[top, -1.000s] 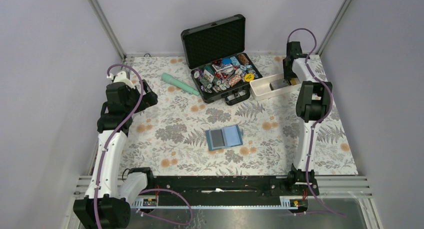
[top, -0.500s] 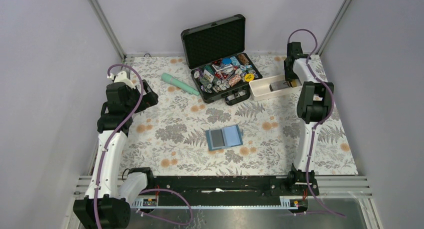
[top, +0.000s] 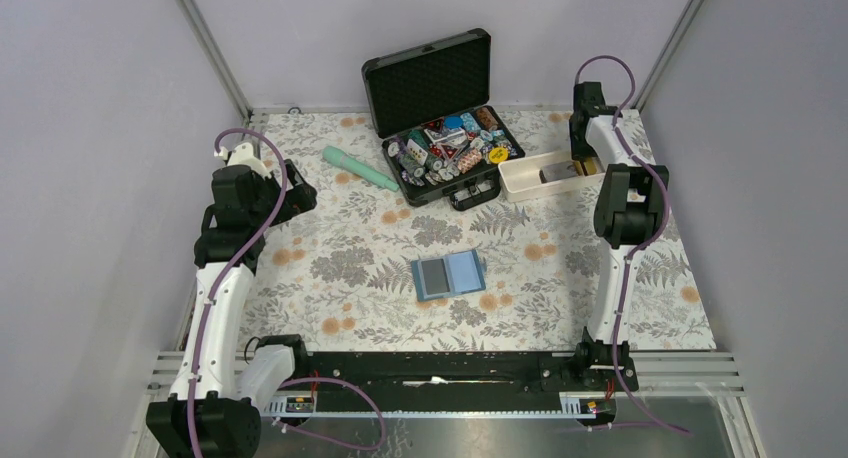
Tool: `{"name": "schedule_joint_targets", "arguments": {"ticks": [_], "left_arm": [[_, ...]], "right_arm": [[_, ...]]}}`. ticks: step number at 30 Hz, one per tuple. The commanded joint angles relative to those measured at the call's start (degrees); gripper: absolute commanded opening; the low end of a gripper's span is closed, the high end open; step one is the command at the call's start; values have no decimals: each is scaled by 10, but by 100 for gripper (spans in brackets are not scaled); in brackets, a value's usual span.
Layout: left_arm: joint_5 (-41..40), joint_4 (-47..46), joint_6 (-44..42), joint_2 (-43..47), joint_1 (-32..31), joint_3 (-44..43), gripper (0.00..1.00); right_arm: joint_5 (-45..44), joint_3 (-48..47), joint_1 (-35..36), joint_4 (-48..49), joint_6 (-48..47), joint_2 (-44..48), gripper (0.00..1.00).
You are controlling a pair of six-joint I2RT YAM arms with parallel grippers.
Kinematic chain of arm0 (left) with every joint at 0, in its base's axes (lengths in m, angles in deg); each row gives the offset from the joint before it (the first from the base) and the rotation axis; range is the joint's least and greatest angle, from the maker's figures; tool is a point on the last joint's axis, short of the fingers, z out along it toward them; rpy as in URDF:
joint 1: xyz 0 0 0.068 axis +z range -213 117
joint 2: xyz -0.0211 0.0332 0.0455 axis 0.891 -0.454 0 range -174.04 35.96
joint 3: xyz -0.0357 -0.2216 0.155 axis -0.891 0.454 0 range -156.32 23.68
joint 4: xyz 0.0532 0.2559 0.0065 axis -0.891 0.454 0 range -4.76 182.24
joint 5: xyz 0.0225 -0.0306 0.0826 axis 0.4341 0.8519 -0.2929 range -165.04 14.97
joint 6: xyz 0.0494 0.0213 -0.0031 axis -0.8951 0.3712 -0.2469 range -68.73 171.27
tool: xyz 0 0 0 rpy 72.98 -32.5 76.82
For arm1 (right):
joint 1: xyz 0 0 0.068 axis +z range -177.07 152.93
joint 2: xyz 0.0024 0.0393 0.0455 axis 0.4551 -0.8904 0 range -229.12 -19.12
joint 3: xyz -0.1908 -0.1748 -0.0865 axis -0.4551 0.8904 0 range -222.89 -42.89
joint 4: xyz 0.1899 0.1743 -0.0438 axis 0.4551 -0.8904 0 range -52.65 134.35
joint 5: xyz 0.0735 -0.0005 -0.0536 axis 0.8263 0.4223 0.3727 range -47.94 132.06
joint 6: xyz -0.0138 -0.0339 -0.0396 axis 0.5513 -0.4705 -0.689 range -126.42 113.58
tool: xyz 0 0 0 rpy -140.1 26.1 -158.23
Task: Put the credit cards into the card holder
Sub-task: Pick up the credit card from the storage box.
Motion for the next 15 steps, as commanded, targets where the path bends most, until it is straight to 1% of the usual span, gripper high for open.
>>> {"name": "schedule_joint_targets", "arguments": {"ticks": [1,7,12,14,15], "left_arm": [[5,-31,3,10,-2,5,99],[5,-32,2,9,-3,5,99],[4,-33,2,9,-3,6,99],[5,-32,1,10,-3,6,99],[5,-32,0,10,-3,6,99]], "right_arm": [[-5,-6,5,-16,8,35,49],[12,-8,8,-27,12,34,46],[41,-13,8,-35,15,39,40],[39,-21,9,-42,10,33,41],[34,-25,9,-46,9,28,44]]}}
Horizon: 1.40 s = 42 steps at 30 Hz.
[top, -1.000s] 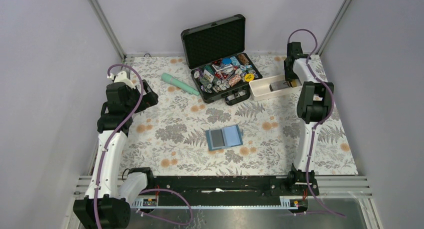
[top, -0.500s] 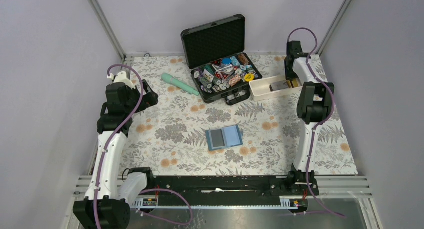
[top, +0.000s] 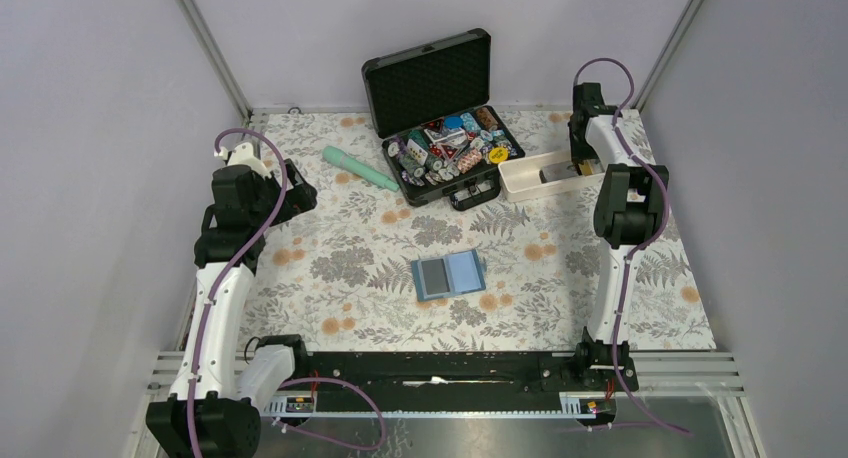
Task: Put the credit cards into the card holder
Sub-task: Pick up the credit card from the storage box.
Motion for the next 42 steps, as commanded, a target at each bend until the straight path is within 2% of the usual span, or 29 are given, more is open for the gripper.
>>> {"name": "schedule_joint_targets", "arguments": {"ticks": [1,11,15,18,26,35,42], "left_arm": [[5,-31,-2,10,-2,6,99],[4,-31,-3,11,-4,6,99],[3,-31,-3,9,-4,6,99],[4,-30,-3,10,-4,7,99],[1,-30,-4,12,-5,7,99],[0,-29,-5,12,-7,7,99],[-1,-29,-5,11,-7,7,99]], "right_arm": [[11,-25,6,-26,-1,26,47],[-40,-5,12,-6,-17,23,50],[-33,39,13,48,-25,67,65],[-51,32,12,51,-34,70,74],[-66,-16,13,13,-45,24,84],[-14,-36,0,-10,-40,-3,84],[-39,-44,-1,-20,-41,-26,84]]}}
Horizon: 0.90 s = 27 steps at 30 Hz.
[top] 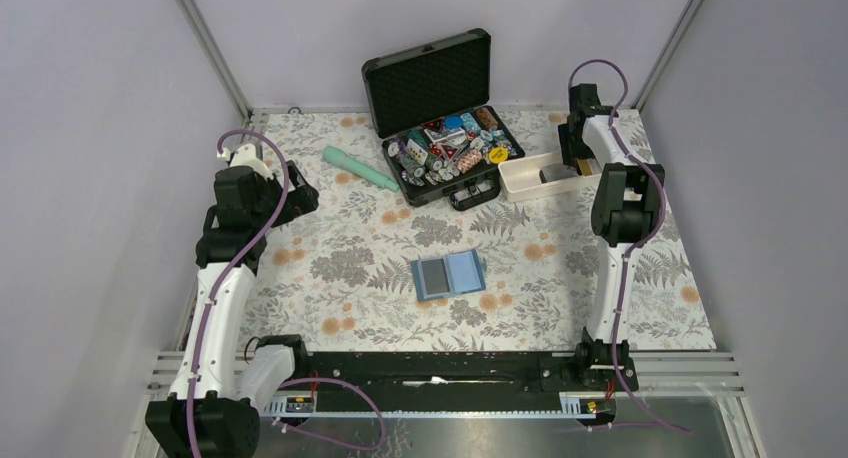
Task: Put the credit cards into the card holder
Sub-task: Pick up the credit card from the storage box.
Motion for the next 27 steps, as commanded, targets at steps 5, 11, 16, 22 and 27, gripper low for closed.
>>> {"name": "schedule_joint_targets", "arguments": {"ticks": [5,11,16,22,27], "left_arm": [[0,-28,-5,11,-2,1,99],[0,-28,-5,11,-3,1,99],[0,-28,-4,11,-2,0,99],[2,-28,-3,12,-3,1,99],[2,-29,-4,12,-3,1,99]], "right_arm": [[-29,-33,-5,-19,-6,-20,77],[-28,-36,-6,-22,-2,-12,60],[-23,-48,-6,-32,1,-1,57],[-17,-65,-6,-45,2,3,56],[-17,-67,-6,-49,3,4,56]]}}
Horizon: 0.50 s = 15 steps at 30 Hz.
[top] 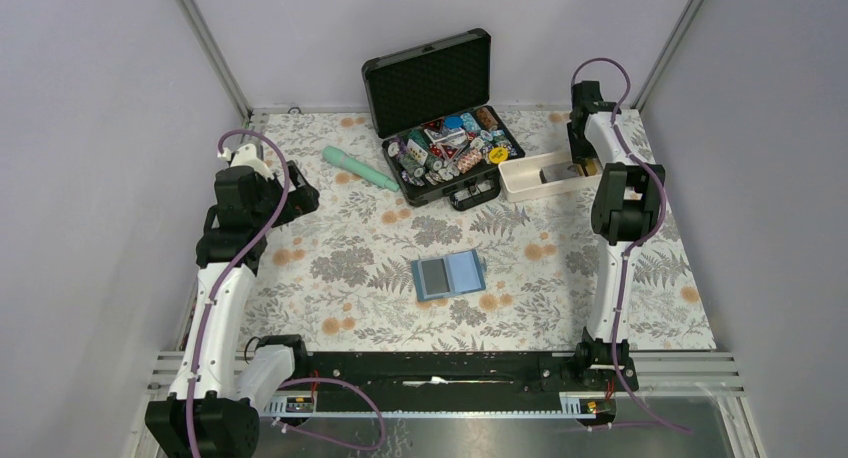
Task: Put the credit cards into the card holder
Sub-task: Pick up the credit card from the storage box.
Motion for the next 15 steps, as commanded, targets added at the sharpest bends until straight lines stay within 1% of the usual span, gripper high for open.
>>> {"name": "schedule_joint_targets", "arguments": {"ticks": [1,4,10,15], "left_arm": [[1,-28,-4,12,-2,1,99],[1,-28,-4,12,-3,1,99],[1,-28,-3,12,-2,1,99],[2,-29,-4,12,-3,2,99]], "right_arm": [[-13,-28,0,-6,6,25,57],[-12,-29,0,-6,6,26,57],[-4,-29,2,-10,9,28,48],[-8,-31,7,-13,7,31,45]]}}
